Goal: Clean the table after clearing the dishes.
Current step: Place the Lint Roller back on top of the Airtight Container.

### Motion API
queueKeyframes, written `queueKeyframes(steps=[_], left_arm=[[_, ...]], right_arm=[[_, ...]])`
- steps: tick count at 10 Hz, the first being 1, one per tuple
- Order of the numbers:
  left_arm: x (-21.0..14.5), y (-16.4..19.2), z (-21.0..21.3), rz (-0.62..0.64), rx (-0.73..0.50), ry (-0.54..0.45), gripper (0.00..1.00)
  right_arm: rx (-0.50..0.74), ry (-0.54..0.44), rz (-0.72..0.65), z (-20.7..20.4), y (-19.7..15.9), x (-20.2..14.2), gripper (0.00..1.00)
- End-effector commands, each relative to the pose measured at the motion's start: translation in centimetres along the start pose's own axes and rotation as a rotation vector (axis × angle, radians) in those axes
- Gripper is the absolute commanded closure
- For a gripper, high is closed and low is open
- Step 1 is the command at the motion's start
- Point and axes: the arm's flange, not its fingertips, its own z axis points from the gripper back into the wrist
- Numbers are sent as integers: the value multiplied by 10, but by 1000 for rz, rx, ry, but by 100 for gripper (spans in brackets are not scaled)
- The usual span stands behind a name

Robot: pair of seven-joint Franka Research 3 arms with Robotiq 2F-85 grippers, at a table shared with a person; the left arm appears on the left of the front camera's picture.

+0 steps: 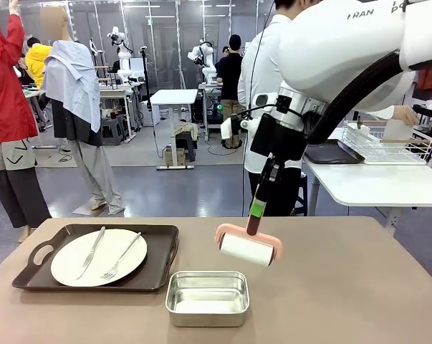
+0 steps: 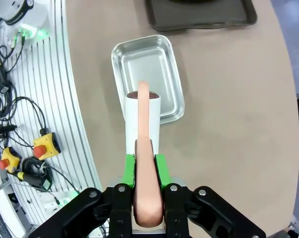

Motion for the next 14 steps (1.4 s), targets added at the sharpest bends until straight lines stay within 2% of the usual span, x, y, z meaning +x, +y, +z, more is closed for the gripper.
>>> queueKeyframes(steps=[1,2,3,4,6,8,10,11,14], left_arm=[[1,-1,3,-5,-16,-3,0],[1,-1,3,-5,-16,-3,0],[1,-1,3,-5,-16,-3,0],[1,-1,3,-5,-16,-3,0],[1,-1,3,-5,-16,-3,0],[1,-1,3,-5,-16,-3,0],[1,-1,3,-5,-16,-3,0],[1,-1,3,-5,-16,-3,0],[1,-1,3,-5,-16,-3,0]], right_arm=[[5,-27,-25,5,0,-1,79],[0,0,0,0,0,0,79],[3,20,116,-4,7,18,79],[16,37,169,-14,8,39,79],[13,139,239,-48,7,82,79],[26,213,310,-85,3,110,79],[3,271,335,-115,-14,118,79],[28,243,338,-126,-20,117,79],[72,247,295,-159,-33,111,79]])
